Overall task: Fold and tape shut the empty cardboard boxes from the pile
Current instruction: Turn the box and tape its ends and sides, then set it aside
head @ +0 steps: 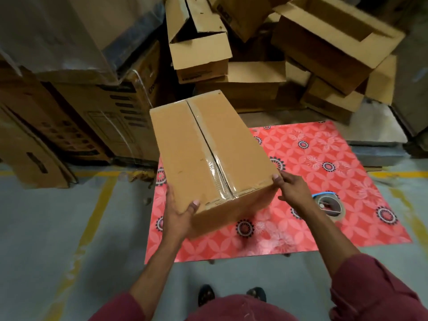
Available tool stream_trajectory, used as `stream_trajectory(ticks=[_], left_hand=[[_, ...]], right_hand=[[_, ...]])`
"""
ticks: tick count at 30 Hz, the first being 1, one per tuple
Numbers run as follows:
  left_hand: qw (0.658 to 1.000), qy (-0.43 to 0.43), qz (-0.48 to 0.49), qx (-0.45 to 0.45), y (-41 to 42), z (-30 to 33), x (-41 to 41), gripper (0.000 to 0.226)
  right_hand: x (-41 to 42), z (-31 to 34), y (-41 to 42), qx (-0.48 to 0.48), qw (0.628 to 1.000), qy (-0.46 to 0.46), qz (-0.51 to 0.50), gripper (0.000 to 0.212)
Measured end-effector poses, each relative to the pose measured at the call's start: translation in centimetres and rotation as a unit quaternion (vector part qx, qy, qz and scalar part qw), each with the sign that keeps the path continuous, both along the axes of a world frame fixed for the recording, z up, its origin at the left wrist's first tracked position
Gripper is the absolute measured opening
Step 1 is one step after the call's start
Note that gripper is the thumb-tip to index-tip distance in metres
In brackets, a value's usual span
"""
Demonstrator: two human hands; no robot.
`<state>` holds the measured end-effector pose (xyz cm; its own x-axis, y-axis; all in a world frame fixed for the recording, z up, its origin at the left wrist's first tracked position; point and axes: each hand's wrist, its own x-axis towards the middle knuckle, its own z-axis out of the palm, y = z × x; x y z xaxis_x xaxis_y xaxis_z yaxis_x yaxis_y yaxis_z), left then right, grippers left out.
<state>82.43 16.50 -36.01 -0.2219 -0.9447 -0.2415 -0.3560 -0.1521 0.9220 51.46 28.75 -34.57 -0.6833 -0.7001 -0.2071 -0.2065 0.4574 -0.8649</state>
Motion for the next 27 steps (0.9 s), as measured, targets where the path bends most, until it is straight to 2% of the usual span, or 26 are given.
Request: stream_trajectory(ticks=[4,6,8,10,12,16,19,21,24,27], left_hand=[[0.997,-0.026,-0.072,0.005,-3.3,0.4,-0.5,0.100],[0.986,-0.114,-0.119,-0.025,-3.9,1.4,-1.2,0.093],[0.955,-0.244,-0.145,-0.085,-3.9,2.2,-2.0,0.088],[0.934,-0.298,-0.135,-0.143,-2.9,3.6,-3.2,0.083],[0.931,-0.274,-0.142,-0.197,-1.6,5.1,-5.0,0.069],[0.929,-0.192,-0.189,-0.254,1.6,8.2,-10.4,0.043],[0.949,-0.090,-0.249,-0.172,4.9,10.4,-16.0,0.026],[0.952,-0.045,-0.282,-0.113,7.1,10.8,-20.1,0.019],[0.959,-0.041,-0.271,-0.078,9.3,9.2,-25.7,0.014],[0.963,-0.043,-0.262,-0.035,10.5,7.6,-29.3,0.010]], right_hand=[[1.4,-0.3,2.1,-0.001,0.998,-0.033,-0.048,0.026],[1.6,-0.3,2.9,0.002,0.998,-0.043,-0.053,0.028],[1.6,0.0,3.7,0.007,0.998,-0.052,-0.038,0.029],[0.7,-0.1,4.9,0.013,0.998,-0.057,-0.024,0.031],[-1.8,-0.7,6.4,0.024,0.999,-0.024,-0.034,0.031],[-9.7,-2.2,8.8,0.138,0.986,0.091,0.024,0.025],[-15.2,-3.3,9.4,0.248,0.951,0.151,0.106,0.042],[-17.7,-4.4,9.0,0.285,0.925,0.180,0.173,0.052],[-20.0,-6.5,7.5,0.311,0.887,0.223,0.259,0.049],[-21.5,-9.0,5.8,0.338,0.841,0.242,0.347,0.055]])
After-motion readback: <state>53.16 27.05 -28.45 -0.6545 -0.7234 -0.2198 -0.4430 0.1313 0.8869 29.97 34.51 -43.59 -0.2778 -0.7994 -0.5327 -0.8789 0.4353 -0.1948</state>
